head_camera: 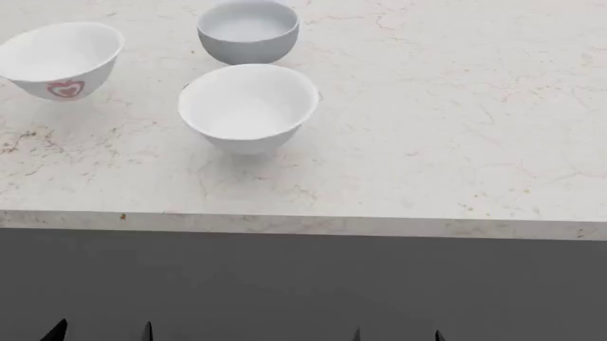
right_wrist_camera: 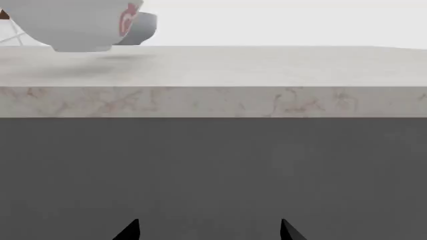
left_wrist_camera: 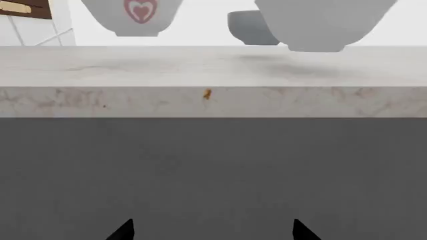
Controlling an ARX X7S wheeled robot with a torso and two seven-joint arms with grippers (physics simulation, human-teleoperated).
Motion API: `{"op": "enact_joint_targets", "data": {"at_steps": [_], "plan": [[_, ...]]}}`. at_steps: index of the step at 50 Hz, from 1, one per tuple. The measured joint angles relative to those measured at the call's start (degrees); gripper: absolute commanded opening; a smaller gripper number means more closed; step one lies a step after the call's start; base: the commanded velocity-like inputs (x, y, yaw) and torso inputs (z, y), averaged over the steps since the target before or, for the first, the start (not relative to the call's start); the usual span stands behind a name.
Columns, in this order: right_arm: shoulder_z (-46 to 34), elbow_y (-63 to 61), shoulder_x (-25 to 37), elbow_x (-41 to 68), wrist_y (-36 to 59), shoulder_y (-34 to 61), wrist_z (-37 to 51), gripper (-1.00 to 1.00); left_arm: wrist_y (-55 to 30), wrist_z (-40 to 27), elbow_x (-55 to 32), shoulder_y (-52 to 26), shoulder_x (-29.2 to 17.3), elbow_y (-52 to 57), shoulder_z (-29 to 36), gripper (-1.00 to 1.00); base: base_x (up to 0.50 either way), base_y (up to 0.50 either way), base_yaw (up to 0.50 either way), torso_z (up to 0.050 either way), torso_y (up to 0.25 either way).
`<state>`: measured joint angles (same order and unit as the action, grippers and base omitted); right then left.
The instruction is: Stack the bowls from largest to smallest.
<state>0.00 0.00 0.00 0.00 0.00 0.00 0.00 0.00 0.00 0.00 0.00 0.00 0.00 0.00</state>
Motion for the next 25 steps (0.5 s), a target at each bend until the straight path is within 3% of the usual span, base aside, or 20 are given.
{"op": "enact_joint_targets", "data": {"at_steps": [25], "plan": [[-3.3,-0.3,3.0,3.6,0.9,-0.1,2.8,1.00,1.3,-2.5,-3.5,0.5,-3.1,0.6,3.6,1.00,0.00,0.00,0.00,0.001,0.000]]}}
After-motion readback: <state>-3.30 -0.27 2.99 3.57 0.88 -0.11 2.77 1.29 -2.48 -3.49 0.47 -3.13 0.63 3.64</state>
